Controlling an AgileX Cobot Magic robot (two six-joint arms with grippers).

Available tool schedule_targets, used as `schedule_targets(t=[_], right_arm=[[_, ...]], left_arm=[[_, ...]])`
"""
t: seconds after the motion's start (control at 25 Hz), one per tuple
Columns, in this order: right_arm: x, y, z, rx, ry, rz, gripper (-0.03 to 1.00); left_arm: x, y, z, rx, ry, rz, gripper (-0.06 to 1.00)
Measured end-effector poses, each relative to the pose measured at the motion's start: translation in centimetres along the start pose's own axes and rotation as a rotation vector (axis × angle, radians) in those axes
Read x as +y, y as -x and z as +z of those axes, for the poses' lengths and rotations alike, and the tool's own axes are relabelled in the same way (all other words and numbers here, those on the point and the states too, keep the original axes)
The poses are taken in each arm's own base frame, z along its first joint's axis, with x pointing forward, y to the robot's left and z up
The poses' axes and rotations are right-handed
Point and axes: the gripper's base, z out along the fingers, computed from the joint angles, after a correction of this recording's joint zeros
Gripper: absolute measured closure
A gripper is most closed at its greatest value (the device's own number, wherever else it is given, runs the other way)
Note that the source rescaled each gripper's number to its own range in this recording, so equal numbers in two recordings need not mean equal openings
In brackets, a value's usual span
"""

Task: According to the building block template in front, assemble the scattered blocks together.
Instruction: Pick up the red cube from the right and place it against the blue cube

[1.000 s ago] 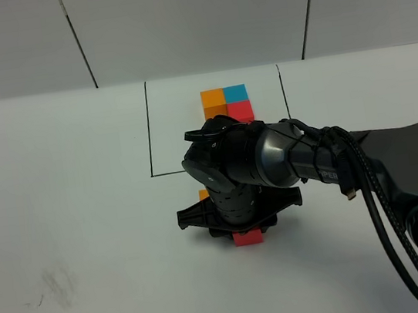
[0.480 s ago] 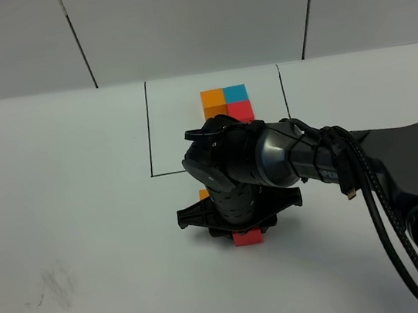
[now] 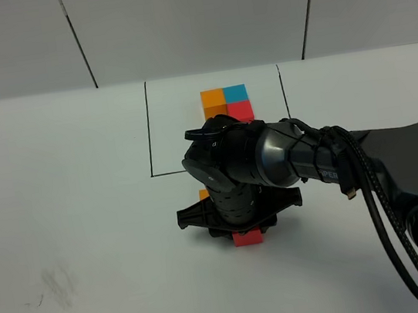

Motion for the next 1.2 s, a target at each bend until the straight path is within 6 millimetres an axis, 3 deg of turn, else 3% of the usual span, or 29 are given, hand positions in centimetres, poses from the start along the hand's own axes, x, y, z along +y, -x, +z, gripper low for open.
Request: schedule_targets(t=[0.32,0.76,0.96,1.2], right_arm=[[0.1,-0.1,0.2,0.008,0.004,-0.009,0.63],[-0.1,0.4,-1.1,0.018,-0.044,-0.037,0.13],[-0.7,0.6,-4.2,-0.006,-0.022,-0.021,0.00],[-2.2,1.6,-9.7,-0.159,0.024,-0.028,-0.03]], left_arm=[[0.0,0.0,0.0,0.000,0.000,0.000,0.66],[0.0,0.0,0.0,0.000,0.000,0.000,0.66],[0.0,0.0,0.0,0.000,0.000,0.000,0.66],[0.0,0.0,0.0,0.000,0.000,0.000,0.66]])
